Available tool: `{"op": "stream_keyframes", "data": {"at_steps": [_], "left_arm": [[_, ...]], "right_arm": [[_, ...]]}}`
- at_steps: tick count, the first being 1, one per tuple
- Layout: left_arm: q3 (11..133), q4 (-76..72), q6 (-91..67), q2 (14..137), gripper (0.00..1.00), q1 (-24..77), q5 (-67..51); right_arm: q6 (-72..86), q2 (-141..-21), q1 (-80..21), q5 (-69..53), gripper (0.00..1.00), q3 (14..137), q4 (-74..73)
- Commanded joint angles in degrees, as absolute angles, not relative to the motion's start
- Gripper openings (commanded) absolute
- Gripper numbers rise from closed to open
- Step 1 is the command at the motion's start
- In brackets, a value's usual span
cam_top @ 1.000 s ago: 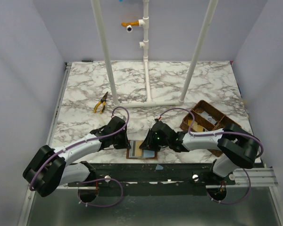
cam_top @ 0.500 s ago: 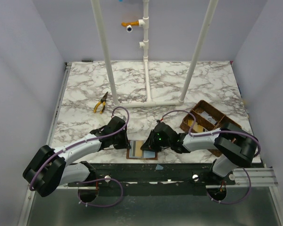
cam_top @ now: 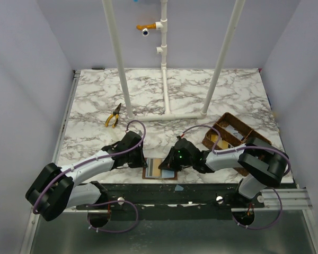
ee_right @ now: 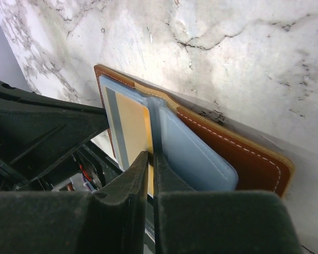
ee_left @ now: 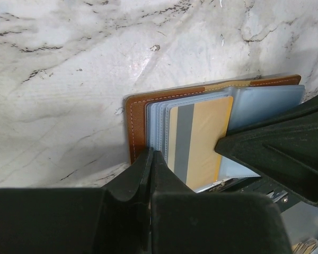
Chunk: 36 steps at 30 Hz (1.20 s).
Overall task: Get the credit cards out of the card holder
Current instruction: Remove the credit card from the card holder.
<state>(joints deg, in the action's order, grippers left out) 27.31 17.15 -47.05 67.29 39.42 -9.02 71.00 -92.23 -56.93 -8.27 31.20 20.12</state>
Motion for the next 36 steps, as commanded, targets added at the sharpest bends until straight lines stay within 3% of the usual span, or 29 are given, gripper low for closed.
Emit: {"op": "stream_keyframes", "data": {"at_steps": [1, 20, 36], "left_arm": [[26.72, 18.9, -48.06, 68.16, 0.0, 39.98, -8.94], [25.73, 18.85, -48.63, 69.8, 0.0, 37.44, -8.96], [26.09, 19.33, -47.58, 70.03, 0.0, 36.39, -8.93]], "right_arm": [[71.63, -92.12, -56.43, -8.38, 0.09, 29.38, 22.0], [70.16, -88.95, -54.59, -6.5, 0.01, 26.63, 19.31], [66.53, -87.1, -53.79, -4.55, 0.01, 26.52, 14.17]]}}
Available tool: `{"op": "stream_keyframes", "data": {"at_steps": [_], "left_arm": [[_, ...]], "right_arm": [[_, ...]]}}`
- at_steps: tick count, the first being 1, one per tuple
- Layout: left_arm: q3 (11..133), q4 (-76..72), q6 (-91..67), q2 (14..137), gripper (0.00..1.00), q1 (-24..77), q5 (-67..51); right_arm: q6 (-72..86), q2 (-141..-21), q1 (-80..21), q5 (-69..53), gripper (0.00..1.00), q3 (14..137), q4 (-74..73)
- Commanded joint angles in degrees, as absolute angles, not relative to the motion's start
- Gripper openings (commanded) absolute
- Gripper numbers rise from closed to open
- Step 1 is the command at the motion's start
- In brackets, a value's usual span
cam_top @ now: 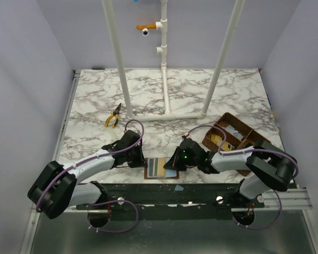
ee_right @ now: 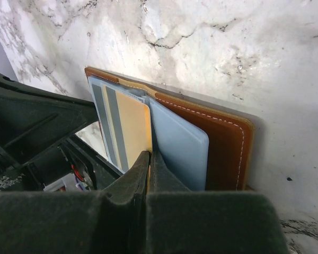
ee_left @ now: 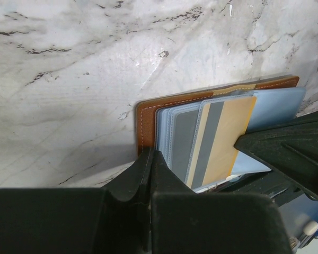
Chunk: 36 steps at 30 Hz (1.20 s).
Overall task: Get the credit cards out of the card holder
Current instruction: Remove the credit card from the card holder.
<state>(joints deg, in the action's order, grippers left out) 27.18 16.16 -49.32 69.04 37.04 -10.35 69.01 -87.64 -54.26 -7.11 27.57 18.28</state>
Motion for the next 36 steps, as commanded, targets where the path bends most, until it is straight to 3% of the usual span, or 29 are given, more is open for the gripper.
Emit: {"op": "stream_keyframes", "data": {"at_steps": [1, 18, 30, 36], "left_arm": [[26.06, 19.41, -47.54, 70.05, 0.0, 36.36, -8.9], [26.6, 20.18, -46.86, 69.93, 0.0, 35.79, -8.7], [27.04, 20.13, -46.41, 70.05, 0.0, 35.86, -9.15], [27.04, 20.13, -46.41, 69.96, 0.0, 35.85, -9.21]], "right_arm": [[66.09, -87.14, -53.84, -4.57, 0.01, 26.67, 13.87], [62.75, -86.37, -53.48, -5.5, 0.01, 26.03, 14.2], [65.27, -88.1, -52.91, -9.93, 0.16, 23.22, 23.59], [66.22, -89.51, -52.92, -10.96, 0.17, 23.2, 25.95]]}}
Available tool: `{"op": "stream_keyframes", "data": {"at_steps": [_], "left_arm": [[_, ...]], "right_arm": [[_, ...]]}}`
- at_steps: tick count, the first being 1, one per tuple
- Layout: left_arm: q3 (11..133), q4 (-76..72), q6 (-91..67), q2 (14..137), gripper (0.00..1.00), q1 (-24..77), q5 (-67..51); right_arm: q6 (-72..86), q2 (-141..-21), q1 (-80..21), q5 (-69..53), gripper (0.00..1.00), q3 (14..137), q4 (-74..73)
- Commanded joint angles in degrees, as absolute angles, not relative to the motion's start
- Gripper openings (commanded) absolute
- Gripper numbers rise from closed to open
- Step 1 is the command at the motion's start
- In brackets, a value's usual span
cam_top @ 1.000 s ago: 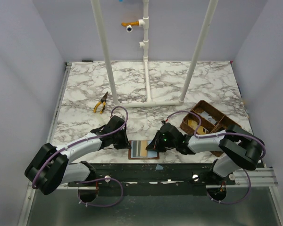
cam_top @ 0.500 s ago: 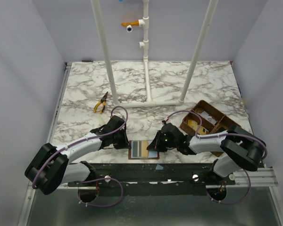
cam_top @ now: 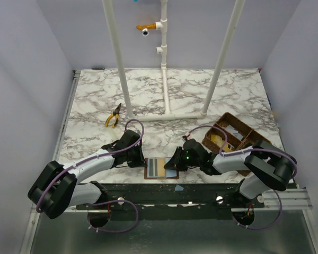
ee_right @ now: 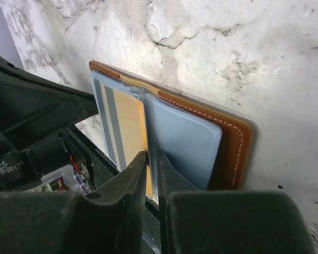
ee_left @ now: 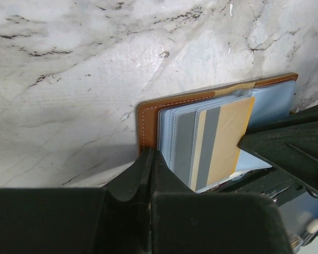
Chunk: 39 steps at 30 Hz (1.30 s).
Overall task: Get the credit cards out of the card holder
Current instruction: Remove the credit card from the card holder.
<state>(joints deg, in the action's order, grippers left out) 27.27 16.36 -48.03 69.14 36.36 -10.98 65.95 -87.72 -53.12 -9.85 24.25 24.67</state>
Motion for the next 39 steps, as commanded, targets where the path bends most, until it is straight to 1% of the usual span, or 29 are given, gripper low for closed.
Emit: {"op": "stream_keyframes", "data": {"at_steps": [1, 8, 16, 23, 35, 37, 39], "left_arm": [[27.07, 20.13, -46.34, 69.9, 0.0, 35.85, -9.23], [26.92, 20.06, -46.32, 69.95, 0.0, 35.85, -9.14], [26.86, 20.46, -46.53, 69.79, 0.0, 35.86, -8.82], [26.85, 20.65, -46.58, 69.96, 0.0, 35.79, -8.53], [26.88, 20.84, -46.23, 69.72, 0.0, 35.76, -8.44], [26.91, 20.77, -46.06, 69.77, 0.0, 35.76, -8.6], [27.0, 20.7, -45.94, 69.87, 0.0, 35.77, -8.77]], "right_arm": [[66.45, -89.79, -52.91, -11.27, 0.17, 23.14, 26.37], [67.3, -91.36, -52.95, -12.34, 0.13, 23.12, 28.79], [67.85, -91.04, -52.91, -11.92, 0.01, 22.35, 29.1], [68.16, -87.58, -52.61, -9.08, 0.01, 20.36, 26.45], [67.37, -84.79, -51.16, -8.82, 0.01, 19.14, 24.43], [67.11, -85.05, -51.17, -9.61, 0.04, 19.57, 25.1], [66.98, -85.54, -51.15, -10.79, 0.09, 19.94, 26.58]]}}
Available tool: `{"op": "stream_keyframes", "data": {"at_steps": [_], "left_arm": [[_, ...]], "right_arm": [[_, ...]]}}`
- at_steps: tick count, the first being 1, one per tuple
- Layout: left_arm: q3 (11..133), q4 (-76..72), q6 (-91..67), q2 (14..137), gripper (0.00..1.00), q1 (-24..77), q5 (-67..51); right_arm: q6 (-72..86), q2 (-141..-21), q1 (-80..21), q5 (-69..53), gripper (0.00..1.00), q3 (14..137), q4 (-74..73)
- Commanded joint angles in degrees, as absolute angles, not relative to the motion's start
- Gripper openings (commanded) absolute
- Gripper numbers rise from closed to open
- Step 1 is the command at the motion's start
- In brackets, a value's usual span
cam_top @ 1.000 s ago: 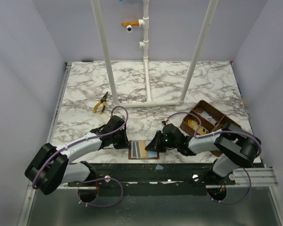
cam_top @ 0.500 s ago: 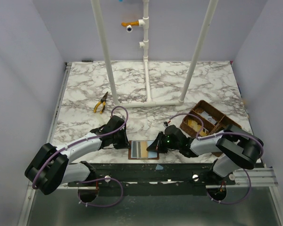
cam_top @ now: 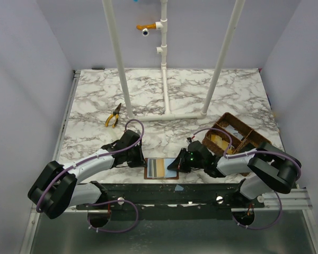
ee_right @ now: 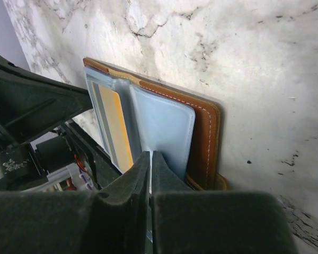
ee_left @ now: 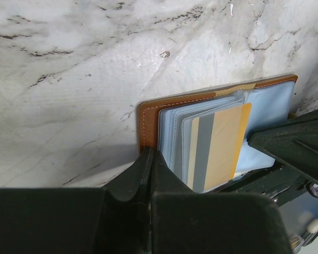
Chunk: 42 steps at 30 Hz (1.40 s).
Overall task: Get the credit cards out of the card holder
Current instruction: Remove the credit card from the card holder.
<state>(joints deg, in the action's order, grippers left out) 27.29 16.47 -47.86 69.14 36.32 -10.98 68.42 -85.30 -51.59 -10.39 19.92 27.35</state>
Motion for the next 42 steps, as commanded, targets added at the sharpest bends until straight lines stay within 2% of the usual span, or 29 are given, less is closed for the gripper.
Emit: {"op": "stream_keyframes", "data": {"at_steps": [1, 3, 7, 32, 42], "left_arm": [[26.99, 20.62, -45.96, 69.86, 0.0, 35.77, -8.79], [26.96, 20.49, -46.04, 69.86, 0.0, 35.77, -8.79], [26.82, 20.41, -46.03, 69.78, 0.0, 35.77, -8.89], [27.31, 20.54, -45.4, 69.43, 0.0, 35.88, -9.59], [27.25, 20.22, -45.53, 69.87, 0.0, 36.27, -9.78]], "right_arm": [[66.97, -85.83, -51.2, -11.34, 0.13, 20.07, 27.5], [67.27, -86.71, -51.15, -12.61, 0.2, 20.3, 29.69], [68.65, -88.68, -51.2, -14.36, 0.23, 20.06, 34.48], [69.71, -96.04, -51.16, -17.49, 0.22, 23.57, 40.08], [70.18, -98.07, -51.17, -18.15, 0.18, 24.23, 41.39]]}}
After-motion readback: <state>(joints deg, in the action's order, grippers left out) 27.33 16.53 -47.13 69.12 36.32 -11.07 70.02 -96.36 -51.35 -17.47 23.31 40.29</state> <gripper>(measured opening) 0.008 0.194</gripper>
